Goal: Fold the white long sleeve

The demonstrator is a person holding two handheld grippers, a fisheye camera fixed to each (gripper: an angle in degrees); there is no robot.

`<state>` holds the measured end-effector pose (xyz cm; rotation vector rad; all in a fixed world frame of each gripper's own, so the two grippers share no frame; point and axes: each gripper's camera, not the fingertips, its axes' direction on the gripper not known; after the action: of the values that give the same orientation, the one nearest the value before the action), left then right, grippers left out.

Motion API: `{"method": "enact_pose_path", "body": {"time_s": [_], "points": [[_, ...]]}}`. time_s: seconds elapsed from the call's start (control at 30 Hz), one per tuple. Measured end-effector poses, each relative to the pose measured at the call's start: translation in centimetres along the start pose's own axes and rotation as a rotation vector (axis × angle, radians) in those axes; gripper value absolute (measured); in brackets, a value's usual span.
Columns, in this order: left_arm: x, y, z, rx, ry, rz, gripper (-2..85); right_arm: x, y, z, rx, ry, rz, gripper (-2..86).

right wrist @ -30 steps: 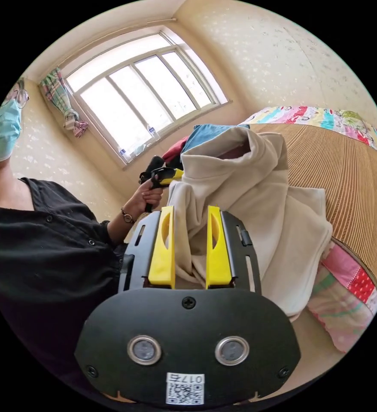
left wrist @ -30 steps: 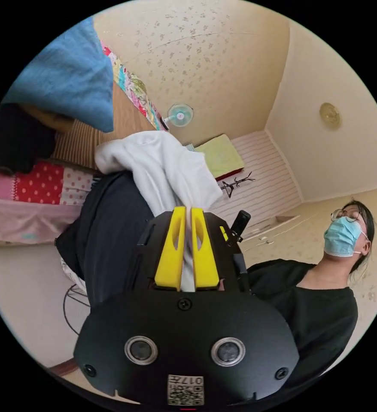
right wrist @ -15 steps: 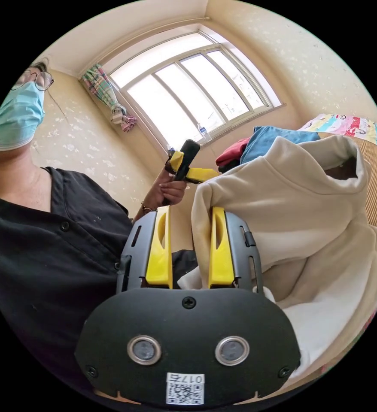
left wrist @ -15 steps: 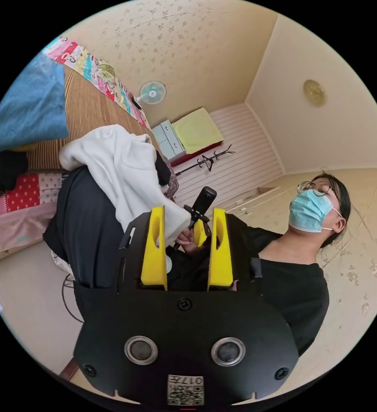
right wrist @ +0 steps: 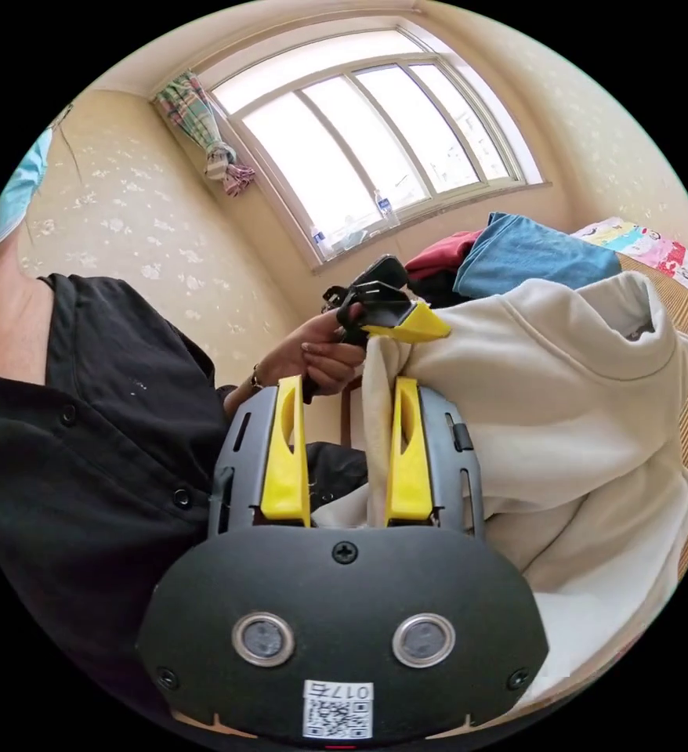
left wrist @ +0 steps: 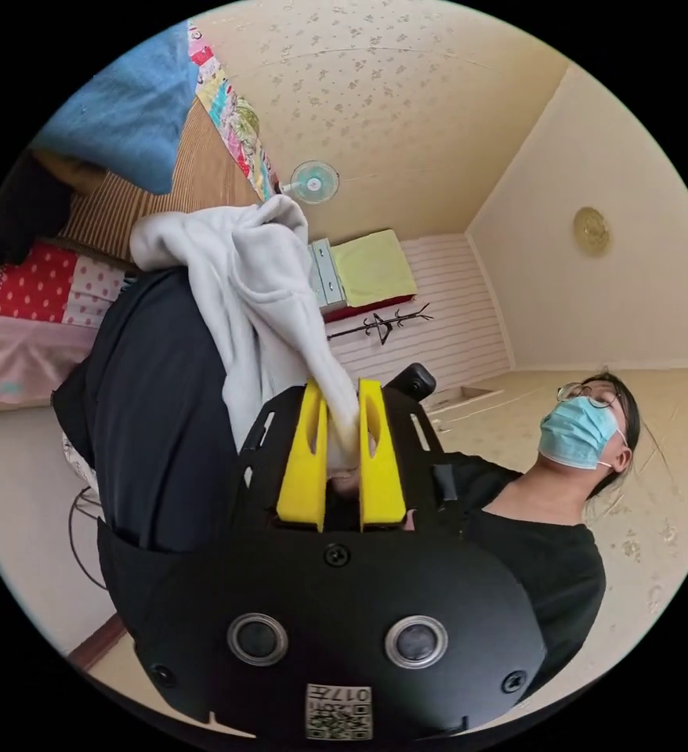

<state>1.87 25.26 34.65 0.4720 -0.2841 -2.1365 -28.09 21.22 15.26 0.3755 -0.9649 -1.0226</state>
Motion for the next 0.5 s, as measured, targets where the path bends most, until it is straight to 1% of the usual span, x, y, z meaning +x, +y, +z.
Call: {"method": "enact_pose_path", "body": {"time_s": [0.07,0.17,0.2,0.23,0.27,0.3,0.33,0.37,0.43,0.5], "points": [[-0.2,0.1,-0.2,-0.004,-0.025,-0.006,5.2,0.5,0.1,-2.4,0.024,0.009,-0.031,12.0],[-0.5,0.4,-0.4,-0.015,-0.087,-0.013,5.1,2.9,-0.4,-7.4,0.082,0.172,-0.060,10.1],[-0.9,0.5,-0.3,-0.008,-0.078,-0.016,5.1,4.7,-1.3,-9.1,0.060,0.276,-0.074,9.9],[-1.1,0.6,-0.3,-0.006,-0.073,-0.019,5.1,7.1,-2.4,-10.4,-0.002,0.380,-0.089,9.9],[-1.5,0.8,-0.1,-0.007,-0.069,-0.024,5.1,8.6,-3.0,-11.0,-0.033,0.430,-0.082,10.0],[-1.9,0.9,0.2,-0.010,-0.066,-0.025,5.1,12.1,-4.3,-12.0,-0.085,0.507,-0.039,10.3],[-2.1,1.0,0.4,-0.013,-0.064,-0.025,5.1,15.6,-5.8,-12.7,-0.122,0.525,-0.011,10.9],[-2.4,1.1,0.6,-0.017,-0.061,-0.025,5.1,17.2,-6.5,-12.7,-0.140,0.519,-0.010,11.2],[-2.8,1.4,0.8,-0.016,-0.065,-0.025,5.2,23.0,-9.3,-11.5,-0.229,0.478,-0.024,13.1],[-3.4,1.8,1.1,-0.022,-0.069,-0.025,5.9,27.3,-10.8,-9.7,-0.311,0.409,0.017,14.4]]}}
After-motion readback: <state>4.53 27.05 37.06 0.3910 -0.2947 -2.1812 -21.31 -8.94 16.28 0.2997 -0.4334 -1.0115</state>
